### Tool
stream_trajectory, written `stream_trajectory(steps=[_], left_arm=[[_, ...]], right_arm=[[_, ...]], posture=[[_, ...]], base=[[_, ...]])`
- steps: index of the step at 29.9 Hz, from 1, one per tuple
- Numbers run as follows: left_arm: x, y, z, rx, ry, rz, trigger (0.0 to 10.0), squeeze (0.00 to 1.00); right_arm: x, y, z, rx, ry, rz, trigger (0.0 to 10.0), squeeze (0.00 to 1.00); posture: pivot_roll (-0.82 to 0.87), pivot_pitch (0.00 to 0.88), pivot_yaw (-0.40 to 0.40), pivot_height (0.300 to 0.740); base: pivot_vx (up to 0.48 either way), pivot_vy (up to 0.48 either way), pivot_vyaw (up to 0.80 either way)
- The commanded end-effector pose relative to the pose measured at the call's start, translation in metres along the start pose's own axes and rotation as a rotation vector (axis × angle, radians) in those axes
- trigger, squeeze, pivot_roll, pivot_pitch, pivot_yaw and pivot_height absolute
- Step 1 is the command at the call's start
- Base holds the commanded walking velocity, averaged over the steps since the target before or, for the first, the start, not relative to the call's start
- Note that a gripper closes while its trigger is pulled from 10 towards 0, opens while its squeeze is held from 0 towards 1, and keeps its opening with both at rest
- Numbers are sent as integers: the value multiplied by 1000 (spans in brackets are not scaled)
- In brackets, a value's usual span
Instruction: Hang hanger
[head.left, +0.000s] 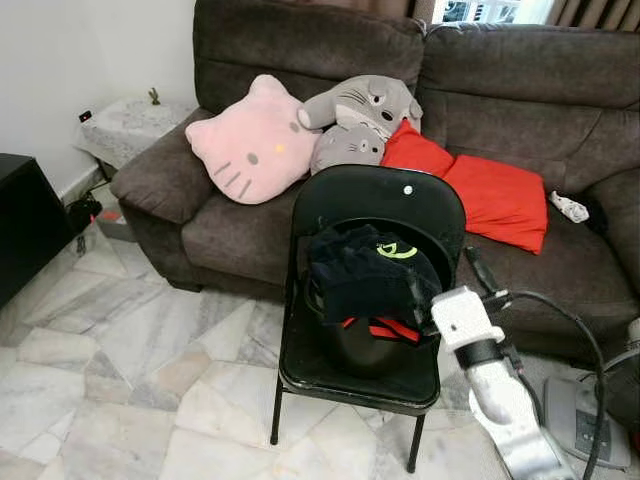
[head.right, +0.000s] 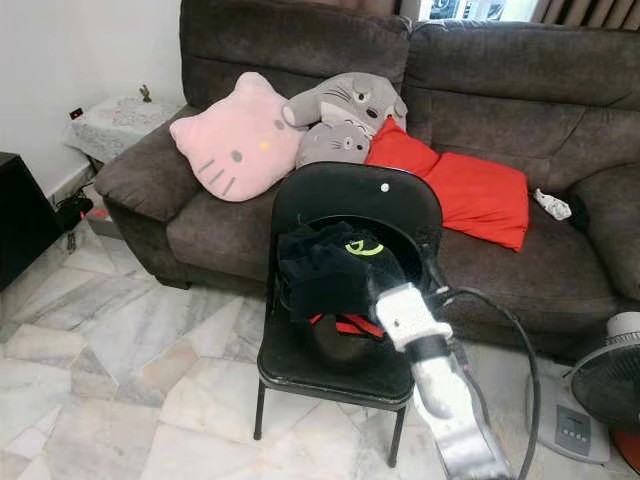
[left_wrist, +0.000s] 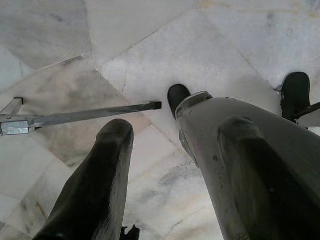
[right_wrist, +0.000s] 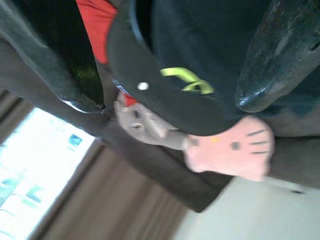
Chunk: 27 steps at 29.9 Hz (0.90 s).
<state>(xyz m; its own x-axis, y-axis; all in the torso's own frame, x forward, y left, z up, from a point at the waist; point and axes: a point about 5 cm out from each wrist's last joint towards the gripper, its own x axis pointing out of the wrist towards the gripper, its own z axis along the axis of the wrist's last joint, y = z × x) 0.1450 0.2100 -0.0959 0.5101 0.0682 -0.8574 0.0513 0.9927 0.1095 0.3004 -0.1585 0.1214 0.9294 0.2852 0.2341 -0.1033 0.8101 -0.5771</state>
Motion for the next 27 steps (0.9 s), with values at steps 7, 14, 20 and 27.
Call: stream_trajectory(steps=[7,14,20,27], left_arm=[[-2,-4,-10,8,27,-8,10000,0],[-1,-14,-10,11,26,-21,10000,0],[-1,-9,-10,8,27,-14,10000,0],[-6,30,-12,0,32,29,10000,0]], right_arm=[[-26,0,-18,-92,185,115,10000,0],[-34,8,-31,-105,281,186,10000,0],[-34,10,-34,-106,339,187,10000,0],[-34,8,-46,-123,405,121,10000,0]], posture=[[-195,67,-16,740],[-190,67,-18,740],[-189,70,-19,740],[-186,71,-18,740]], base=[[0,0,0],[0,0,0],[0,0,0],[0,0,0]])
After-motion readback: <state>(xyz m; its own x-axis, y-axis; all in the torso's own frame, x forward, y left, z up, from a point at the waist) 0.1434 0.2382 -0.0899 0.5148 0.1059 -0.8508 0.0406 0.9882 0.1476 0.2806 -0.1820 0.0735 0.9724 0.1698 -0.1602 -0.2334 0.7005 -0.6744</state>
